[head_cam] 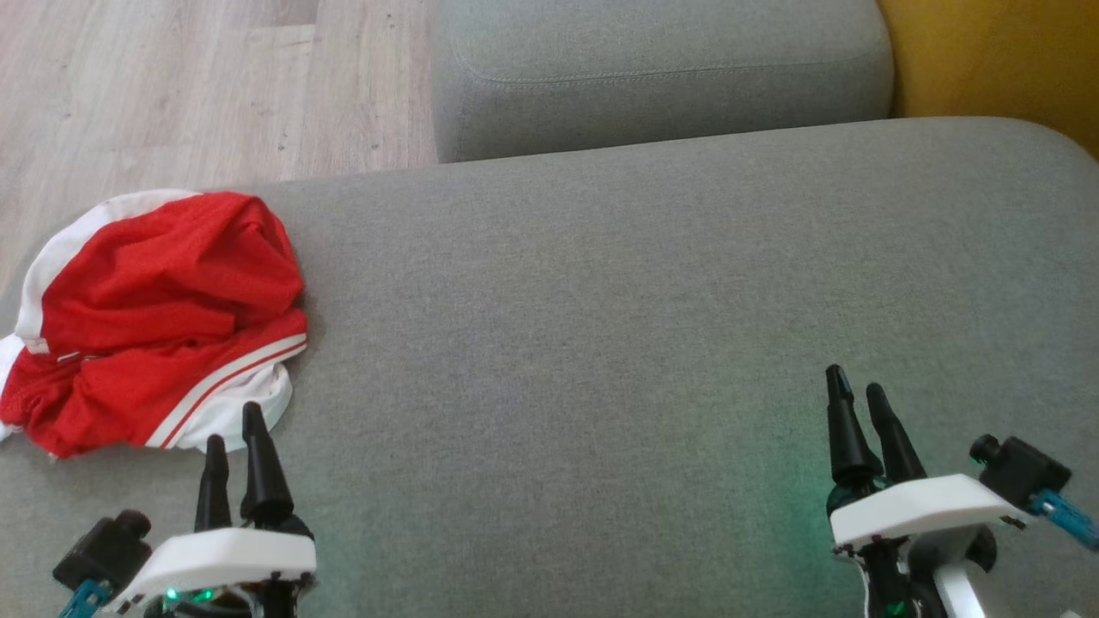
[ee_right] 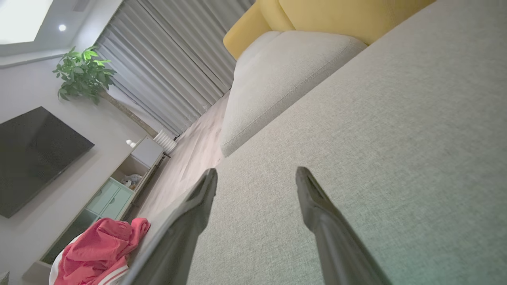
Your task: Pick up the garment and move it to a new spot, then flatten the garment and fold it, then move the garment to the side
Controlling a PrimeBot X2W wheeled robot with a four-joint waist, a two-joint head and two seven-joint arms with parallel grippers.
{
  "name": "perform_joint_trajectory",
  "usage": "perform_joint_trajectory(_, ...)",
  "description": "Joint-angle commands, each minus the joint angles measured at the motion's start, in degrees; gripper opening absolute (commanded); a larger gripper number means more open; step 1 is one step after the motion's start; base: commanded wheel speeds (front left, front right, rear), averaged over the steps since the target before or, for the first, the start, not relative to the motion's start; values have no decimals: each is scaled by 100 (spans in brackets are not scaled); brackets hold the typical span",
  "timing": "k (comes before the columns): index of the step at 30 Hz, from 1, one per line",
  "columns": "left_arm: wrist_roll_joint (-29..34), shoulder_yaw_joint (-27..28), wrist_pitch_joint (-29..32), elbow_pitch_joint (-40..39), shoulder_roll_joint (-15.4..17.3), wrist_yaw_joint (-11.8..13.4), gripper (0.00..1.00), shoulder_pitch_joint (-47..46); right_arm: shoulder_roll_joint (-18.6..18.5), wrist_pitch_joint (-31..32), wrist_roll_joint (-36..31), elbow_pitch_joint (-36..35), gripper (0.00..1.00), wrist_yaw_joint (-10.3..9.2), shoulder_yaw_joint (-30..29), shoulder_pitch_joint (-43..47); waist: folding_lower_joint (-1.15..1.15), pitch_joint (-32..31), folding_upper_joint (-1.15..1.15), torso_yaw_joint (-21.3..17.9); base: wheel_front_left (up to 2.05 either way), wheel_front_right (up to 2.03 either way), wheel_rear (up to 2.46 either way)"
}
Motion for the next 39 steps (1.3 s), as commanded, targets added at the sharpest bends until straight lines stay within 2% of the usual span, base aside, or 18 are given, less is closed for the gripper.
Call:
perform_joint_trajectory(1,164,73,-65,-242,34,14,100,-157,-39,-81,-174,-235,100,25,112,-345,0,-4,0,2,0,0,0)
perform_joint_trajectory(19,1418,8,-368,-405,38,147,100,-127,-47,-385,-1638,-291,100,32,332,-403,0,-27,0,-9,0,0,0)
perform_joint_trajectory(39,2815,-185,-688,-271,43,199,100,-60,-55,-707,-3132,-180,100,39,315,-431,0,-65,0,-51,0,0,0)
